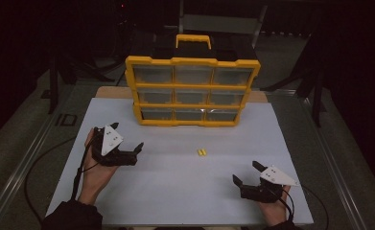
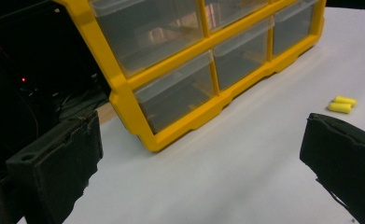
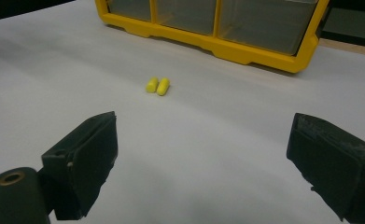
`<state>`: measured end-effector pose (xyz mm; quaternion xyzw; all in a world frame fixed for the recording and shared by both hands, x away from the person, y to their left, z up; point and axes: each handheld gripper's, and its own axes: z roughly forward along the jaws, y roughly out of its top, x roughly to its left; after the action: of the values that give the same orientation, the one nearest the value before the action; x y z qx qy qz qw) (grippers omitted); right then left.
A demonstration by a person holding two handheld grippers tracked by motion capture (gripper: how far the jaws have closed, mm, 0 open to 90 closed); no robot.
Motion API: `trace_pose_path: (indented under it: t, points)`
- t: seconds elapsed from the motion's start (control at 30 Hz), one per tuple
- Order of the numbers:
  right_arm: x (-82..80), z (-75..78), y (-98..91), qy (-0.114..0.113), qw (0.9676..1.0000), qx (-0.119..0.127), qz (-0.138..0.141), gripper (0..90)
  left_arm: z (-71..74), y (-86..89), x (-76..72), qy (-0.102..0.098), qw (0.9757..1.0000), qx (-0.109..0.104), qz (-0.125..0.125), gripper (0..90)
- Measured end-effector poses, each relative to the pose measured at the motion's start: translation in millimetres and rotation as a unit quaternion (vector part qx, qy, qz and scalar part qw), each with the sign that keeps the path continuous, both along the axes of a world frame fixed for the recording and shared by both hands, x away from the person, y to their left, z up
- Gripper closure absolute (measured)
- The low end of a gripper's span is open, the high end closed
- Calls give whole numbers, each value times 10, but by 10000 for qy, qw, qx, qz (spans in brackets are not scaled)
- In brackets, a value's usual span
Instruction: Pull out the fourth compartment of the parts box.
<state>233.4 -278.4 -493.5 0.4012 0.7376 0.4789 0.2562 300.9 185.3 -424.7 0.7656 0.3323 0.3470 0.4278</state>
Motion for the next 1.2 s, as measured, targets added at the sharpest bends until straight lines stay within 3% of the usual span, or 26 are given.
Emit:
trace_pose_path:
  t: [0.47, 0.77, 1.2]
  points:
    - [1, 3, -14, -12, 10000, 6, -22, 87, 160, -74, 197, -111, 9998, 185, -29, 0]
    - [1, 5, -21, -28, 10000, 19, -37, 87, 198, -99, 336, -101, 9998, 148, 26, 1]
    - [3, 5, -24, -22, 10000, 21, -38, 87, 196, -209, 508, -148, 9988, 454, -121, 0]
